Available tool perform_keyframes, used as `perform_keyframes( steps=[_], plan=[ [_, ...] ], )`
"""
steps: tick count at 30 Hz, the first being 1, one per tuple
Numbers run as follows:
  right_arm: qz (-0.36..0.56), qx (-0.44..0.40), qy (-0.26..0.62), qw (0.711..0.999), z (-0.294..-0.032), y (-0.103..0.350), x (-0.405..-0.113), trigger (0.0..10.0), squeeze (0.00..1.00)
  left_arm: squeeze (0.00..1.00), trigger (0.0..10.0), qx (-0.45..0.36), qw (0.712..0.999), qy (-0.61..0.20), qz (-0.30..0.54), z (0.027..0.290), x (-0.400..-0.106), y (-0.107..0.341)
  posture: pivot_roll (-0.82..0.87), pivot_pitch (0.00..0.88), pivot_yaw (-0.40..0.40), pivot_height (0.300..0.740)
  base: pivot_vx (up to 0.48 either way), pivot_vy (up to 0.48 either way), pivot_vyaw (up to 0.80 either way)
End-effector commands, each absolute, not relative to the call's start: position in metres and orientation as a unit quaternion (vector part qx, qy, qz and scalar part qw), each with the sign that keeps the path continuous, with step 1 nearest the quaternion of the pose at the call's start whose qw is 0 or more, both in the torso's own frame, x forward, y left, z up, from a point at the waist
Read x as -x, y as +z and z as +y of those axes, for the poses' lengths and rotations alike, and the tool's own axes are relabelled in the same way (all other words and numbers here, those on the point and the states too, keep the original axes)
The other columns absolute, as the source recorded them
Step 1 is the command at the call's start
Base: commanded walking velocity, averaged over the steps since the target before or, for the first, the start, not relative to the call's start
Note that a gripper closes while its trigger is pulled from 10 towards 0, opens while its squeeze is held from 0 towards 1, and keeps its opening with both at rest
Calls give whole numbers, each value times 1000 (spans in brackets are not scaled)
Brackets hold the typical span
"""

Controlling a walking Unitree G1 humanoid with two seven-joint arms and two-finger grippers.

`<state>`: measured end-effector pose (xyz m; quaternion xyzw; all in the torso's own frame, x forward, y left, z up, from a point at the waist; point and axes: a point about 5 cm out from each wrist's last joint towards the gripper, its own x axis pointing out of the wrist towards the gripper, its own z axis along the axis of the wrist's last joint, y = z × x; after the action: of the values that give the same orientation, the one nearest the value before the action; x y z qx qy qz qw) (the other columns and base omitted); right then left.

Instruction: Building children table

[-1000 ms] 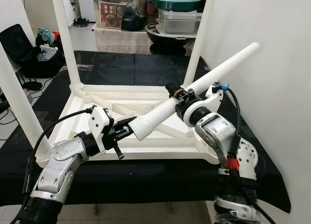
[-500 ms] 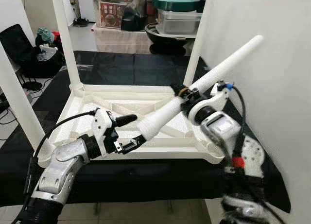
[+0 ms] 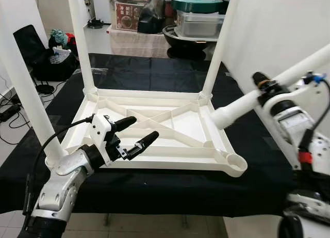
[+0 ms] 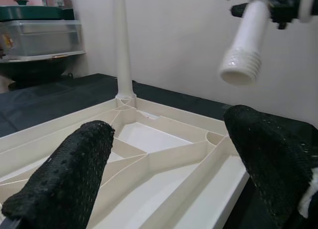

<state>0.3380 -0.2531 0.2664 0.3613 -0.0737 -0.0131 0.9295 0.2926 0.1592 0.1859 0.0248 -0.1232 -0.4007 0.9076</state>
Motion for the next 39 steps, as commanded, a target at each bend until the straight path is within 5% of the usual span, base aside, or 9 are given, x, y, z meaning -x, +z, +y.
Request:
perform_keyframes(
  steps=[1, 3, 20, 33, 39],
  plan=[
    [-81, -345, -9, 935, -252, 269, -336, 0, 0, 1000, 10000, -28, 908, -402, -118, 157, -292, 184, 63, 0, -79, 740, 0, 0, 0],
    [-83, -213, 32, 973, -233, 259, -326, 0, 0, 1000, 10000, -17, 927, -359, -108, 158, -297, 180, 57, 0, -70, 740, 0, 0, 0],
    [-92, 40, 35, 994, -224, 220, -315, 0, 0, 914, 10000, -6, 948, -302, -95, 162, -299, 171, 58, 0, -78, 740, 0, 0, 0],
    [-112, 84, -8, 990, -225, 208, -320, 0, 0, 906, 10000, -10, 954, -287, -89, 170, -292, 172, 86, 0, -94, 740, 0, 0, 0],
    [-114, 82, -1, 990, -220, 198, -318, 0, 0, 827, 10000, -14, 972, -226, -60, 204, -278, 164, 102, 0, -95, 740, 0, 0, 0]
  ],
)
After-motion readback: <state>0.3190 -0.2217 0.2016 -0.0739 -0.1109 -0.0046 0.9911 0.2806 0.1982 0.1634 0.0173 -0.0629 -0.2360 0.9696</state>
